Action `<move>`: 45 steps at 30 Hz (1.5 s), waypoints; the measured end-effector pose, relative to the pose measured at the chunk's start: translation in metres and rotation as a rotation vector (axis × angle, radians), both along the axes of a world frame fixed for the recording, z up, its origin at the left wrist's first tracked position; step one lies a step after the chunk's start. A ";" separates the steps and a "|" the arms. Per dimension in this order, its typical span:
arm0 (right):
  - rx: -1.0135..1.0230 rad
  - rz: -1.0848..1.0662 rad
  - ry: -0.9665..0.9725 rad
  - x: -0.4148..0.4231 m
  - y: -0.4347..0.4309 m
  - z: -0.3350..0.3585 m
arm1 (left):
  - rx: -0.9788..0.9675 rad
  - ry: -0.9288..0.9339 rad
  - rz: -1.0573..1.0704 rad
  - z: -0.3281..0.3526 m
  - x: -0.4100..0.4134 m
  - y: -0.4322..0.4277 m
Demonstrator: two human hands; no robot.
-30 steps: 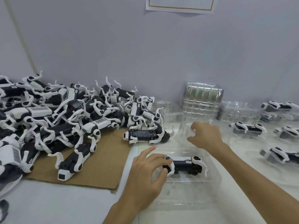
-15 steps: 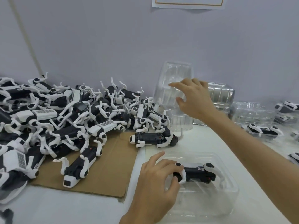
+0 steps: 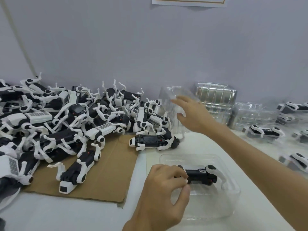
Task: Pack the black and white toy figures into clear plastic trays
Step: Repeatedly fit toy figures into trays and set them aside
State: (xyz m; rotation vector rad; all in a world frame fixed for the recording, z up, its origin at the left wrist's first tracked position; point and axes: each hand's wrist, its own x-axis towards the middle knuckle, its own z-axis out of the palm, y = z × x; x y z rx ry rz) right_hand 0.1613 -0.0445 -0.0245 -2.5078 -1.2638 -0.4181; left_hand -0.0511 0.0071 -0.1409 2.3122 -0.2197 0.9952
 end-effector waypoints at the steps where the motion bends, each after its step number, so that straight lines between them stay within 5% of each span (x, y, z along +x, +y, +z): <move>1: 0.043 0.037 0.092 -0.016 -0.007 0.001 | -0.033 0.005 -0.008 0.000 -0.001 0.000; 7: -0.133 0.300 0.452 -0.121 -0.094 -0.034 | -0.156 -0.106 0.026 0.002 -0.002 0.002; 11: -0.363 0.200 0.237 -0.141 -0.133 -0.070 | -0.240 -0.143 0.182 0.001 -0.003 0.003; 17: -0.215 -0.069 0.130 -0.078 -0.168 -0.079 | -0.245 -0.045 0.236 -0.002 -0.002 0.003; 26: -0.042 -0.172 0.106 0.037 -0.135 -0.094 | -0.135 0.047 0.189 -0.010 0.002 -0.003; 30: -0.123 -0.327 0.016 0.050 -0.107 -0.091 | -0.138 0.042 0.191 -0.011 0.005 -0.001; 34: -0.215 -0.218 -0.051 0.041 -0.080 -0.095 | -0.134 0.026 0.192 -0.012 0.007 0.000; 45: -0.389 -0.462 -0.156 0.061 -0.126 -0.107 | -0.128 0.042 0.190 -0.013 0.008 -0.001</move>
